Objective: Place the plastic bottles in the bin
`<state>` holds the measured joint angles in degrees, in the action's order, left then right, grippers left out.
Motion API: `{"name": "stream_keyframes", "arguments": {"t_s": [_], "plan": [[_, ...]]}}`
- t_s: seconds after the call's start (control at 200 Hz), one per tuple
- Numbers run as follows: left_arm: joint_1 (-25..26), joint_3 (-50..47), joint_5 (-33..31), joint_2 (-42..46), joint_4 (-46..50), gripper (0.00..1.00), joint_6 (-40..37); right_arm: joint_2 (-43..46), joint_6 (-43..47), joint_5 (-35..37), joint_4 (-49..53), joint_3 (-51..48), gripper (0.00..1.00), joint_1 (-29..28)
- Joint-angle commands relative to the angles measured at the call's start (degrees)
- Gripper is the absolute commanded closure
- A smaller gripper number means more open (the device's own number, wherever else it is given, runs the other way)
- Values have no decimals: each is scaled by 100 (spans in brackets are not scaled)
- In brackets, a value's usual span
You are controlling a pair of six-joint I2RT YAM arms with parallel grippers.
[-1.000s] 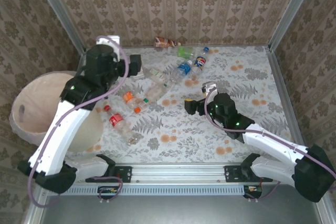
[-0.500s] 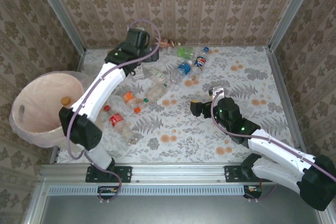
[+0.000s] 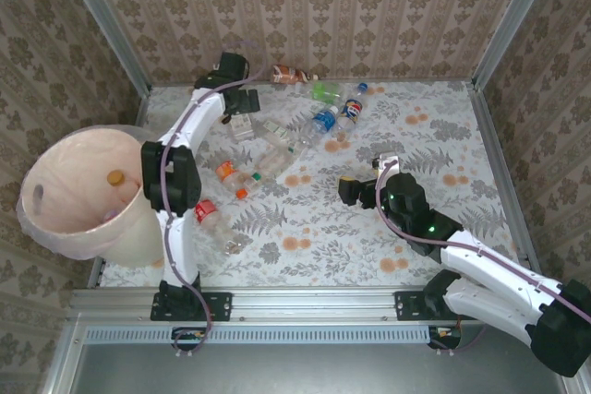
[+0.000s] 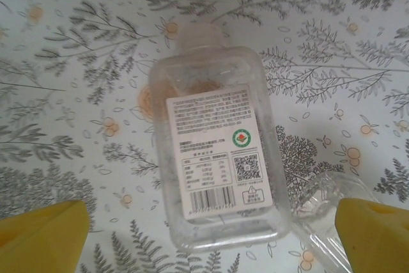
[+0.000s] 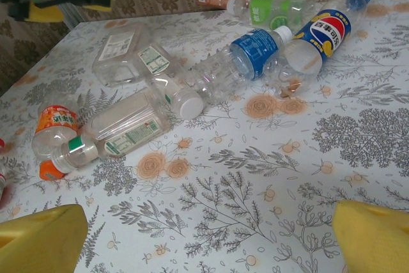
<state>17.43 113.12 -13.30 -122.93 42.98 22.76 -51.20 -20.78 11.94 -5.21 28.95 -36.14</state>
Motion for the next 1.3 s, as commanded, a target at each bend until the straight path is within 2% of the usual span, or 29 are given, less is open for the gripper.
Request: {"name": "stream_keyframes", "arguments": {"t_s": [0.0,0.1,0.315,0.535,0.93,1.115,1.21,1.295], "plan": [[-7,369,-32,-313,229,0,116,97,-98,149,158,-30,0,28],[-25,537,-267,-538,236,0,288,116,-87,150,234,-4,0,28],[-82,999,-186,-1026,403,0,474,240,-49,202,414,24,0,28],[-205,949,-222,-1231,295,0,842,557,-102,292,615,-84,0,28],[-258,1406,409,-1890,221,0,934,937,-239,472,855,-144,0,28],[-291,1415,494,-2015,175,0,915,928,-256,456,880,-144,0,28],[-293,1381,547,-1997,155,5,829,929,-271,445,890,-166,0,28],[-293,1216,657,-1881,-23,14,714,932,-299,435,886,-187,0,28]]}}
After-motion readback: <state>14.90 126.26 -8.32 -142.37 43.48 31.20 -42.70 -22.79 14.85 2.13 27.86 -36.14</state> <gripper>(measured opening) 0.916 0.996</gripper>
